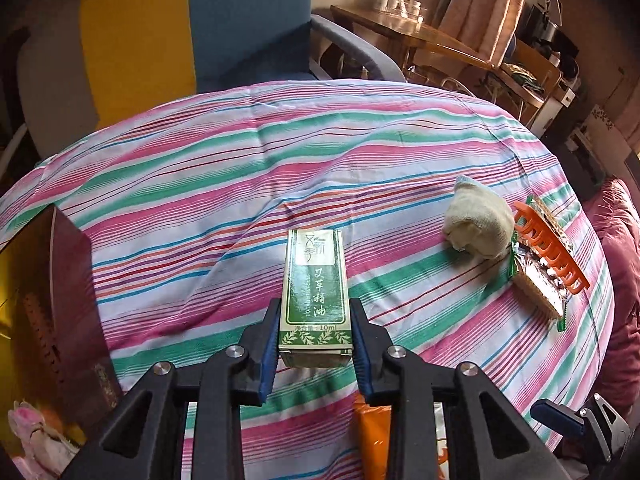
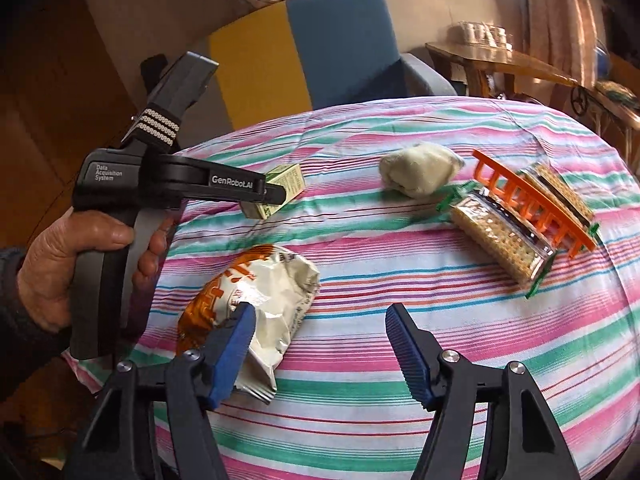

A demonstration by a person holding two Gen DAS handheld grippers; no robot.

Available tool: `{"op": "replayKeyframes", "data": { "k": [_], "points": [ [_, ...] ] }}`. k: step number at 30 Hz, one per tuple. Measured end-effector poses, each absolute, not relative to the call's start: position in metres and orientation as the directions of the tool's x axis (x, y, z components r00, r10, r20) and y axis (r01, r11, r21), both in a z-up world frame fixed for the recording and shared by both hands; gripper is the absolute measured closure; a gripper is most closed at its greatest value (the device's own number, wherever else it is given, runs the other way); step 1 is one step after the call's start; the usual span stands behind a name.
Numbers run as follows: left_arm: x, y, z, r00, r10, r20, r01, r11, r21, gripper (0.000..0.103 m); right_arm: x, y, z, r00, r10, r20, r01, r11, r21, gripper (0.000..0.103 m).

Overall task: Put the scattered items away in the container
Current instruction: 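Close the left tool on the green essential-oil box while the right tool holds the bag, then lift the green box with the left tool while the right tool lifts the snack bag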

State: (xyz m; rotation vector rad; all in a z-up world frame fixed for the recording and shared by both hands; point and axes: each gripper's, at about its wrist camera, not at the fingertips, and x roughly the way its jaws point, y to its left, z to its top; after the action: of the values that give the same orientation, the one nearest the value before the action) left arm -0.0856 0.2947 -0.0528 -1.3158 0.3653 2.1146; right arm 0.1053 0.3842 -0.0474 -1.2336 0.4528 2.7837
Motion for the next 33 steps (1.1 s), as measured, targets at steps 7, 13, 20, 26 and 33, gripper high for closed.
{"op": "replayKeyframes", "data": {
  "k": [7,13,20,26,33],
  "points": [
    [-0.073,0.276,-0.055,-0.314,0.342,-0.886,-0.616,-0.783,-0.084,0.072,0.093,0.363,-0.037,-0.666,-0.132,-0.734,-0.124,-0.951,0.284,0.034],
    [-0.06,0.257,-0.065,-0.278,0.361,-0.89,-0.586,-0.798,-0.14,0.072,0.093,0.348,-0.045,-0.634,-0.159,-0.757,-0.125,-0.944,0.304,0.024],
    [-0.035,0.245,-0.063,-0.24,0.404,-0.883,-0.601,-0.776,-0.192,0.072,0.085,0.333,-0.06,-0.628,-0.117,-0.77,-0.117,-0.963,0.242,0.049],
    [-0.01,0.241,-0.062,-0.223,0.429,-0.875,-0.619,-0.756,-0.213,0.072,0.106,0.346,-0.052,-0.629,-0.035,-0.777,-0.138,-0.978,0.156,0.067],
    [0.008,0.229,-0.067,-0.229,0.427,-0.875,-0.614,-0.761,-0.21,0.072,0.125,0.365,-0.044,-0.635,-0.008,-0.772,-0.183,-0.97,0.161,0.066]
  ]
}}
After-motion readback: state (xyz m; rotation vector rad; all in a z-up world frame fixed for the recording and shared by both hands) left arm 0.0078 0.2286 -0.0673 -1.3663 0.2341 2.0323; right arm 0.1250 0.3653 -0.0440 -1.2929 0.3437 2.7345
